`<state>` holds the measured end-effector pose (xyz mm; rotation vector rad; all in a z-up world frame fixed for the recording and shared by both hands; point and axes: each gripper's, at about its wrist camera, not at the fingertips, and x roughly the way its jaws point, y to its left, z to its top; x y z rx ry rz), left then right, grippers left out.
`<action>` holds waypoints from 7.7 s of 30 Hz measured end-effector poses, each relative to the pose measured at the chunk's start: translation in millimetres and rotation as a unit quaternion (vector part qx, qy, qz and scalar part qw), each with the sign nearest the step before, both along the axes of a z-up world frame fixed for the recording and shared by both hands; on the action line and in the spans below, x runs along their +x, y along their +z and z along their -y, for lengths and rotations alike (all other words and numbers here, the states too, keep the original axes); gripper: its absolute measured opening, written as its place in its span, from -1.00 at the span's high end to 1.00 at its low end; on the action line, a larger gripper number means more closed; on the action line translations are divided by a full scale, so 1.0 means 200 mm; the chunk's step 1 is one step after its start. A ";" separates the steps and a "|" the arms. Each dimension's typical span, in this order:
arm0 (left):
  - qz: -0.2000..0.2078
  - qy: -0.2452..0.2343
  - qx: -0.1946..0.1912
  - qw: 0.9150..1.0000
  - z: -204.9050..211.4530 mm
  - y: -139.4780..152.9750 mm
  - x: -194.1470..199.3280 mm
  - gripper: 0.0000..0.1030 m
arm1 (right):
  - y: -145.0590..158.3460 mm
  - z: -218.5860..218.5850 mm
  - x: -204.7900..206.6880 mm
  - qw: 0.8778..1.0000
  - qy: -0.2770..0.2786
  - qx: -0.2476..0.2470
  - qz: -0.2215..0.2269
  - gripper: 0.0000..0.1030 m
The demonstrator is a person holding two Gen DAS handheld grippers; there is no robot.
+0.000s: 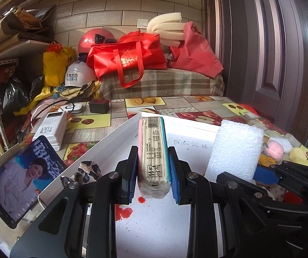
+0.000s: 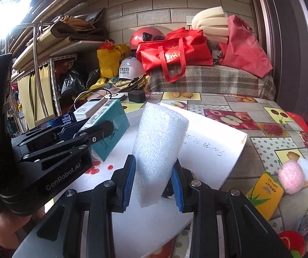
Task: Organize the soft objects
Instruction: 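Lower the pink pack into the box with left gripper while right releases the foam, then grasp the white glove with left gripper while right reaches toward the red apple plush, then carry the glove over the white box with left while right lifts the red apple plush, then open the left gripper to drop the glove in the box while right drops the apple plush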
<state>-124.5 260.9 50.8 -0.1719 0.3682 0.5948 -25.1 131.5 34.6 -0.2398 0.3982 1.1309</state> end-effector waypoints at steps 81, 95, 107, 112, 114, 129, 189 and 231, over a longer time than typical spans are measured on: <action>-0.184 -0.203 0.076 0.959 0.91 -0.14 0.30 0.37 | 0.05 1.14 0.48 0.979 -0.146 0.114 -0.086 -0.75; -0.078 -0.185 0.040 0.979 0.80 -0.02 0.14 0.37 | -0.11 0.62 0.27 0.992 -0.012 -0.127 -0.008 -0.73; -0.039 -0.174 0.049 0.983 0.79 0.01 0.06 0.37 | 0.01 0.84 0.21 0.997 -0.061 -0.016 0.037 -0.12; -0.010 -0.157 0.072 0.985 0.82 0.04 0.00 0.37 | 0.13 1.13 0.17 0.978 -0.131 0.143 0.071 -0.13; -0.002 -0.154 0.083 0.985 0.83 0.05 -0.02 0.37 | 0.14 1.18 0.16 0.973 -0.145 0.162 0.072 -0.13; 0.014 -0.140 0.060 0.988 0.76 0.05 -0.05 0.36 | 0.13 1.10 0.18 0.978 -0.143 0.140 0.060 -0.13; -0.014 -0.016 0.033 0.999 0.05 0.01 0.07 0.35 | 0.06 -0.08 0.31 0.996 -0.070 0.030 0.056 -0.18; 0.039 0.054 0.056 0.996 0.10 0.04 -0.08 -1.00 | 0.08 0.12 0.21 0.993 -0.075 0.069 0.061 -1.00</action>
